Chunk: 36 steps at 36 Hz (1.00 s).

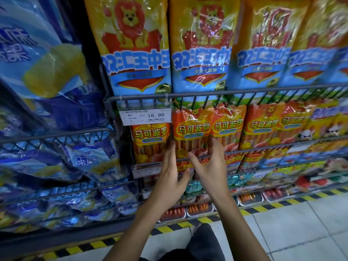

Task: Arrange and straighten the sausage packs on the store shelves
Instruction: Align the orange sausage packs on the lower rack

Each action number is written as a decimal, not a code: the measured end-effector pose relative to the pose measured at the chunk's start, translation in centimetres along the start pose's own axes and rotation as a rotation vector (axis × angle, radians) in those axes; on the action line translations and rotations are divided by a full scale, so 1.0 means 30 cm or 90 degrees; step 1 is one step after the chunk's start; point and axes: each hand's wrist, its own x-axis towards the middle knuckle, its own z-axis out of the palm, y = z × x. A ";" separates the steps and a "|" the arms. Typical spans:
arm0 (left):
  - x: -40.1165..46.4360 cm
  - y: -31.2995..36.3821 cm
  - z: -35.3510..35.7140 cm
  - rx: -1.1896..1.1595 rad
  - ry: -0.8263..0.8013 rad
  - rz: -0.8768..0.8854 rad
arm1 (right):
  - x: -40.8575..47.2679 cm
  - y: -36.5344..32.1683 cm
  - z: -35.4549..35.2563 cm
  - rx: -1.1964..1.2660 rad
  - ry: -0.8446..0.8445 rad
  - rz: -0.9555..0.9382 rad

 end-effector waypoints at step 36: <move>0.039 0.026 0.000 -0.086 0.040 -0.085 | 0.122 0.019 -0.043 0.109 0.202 -0.025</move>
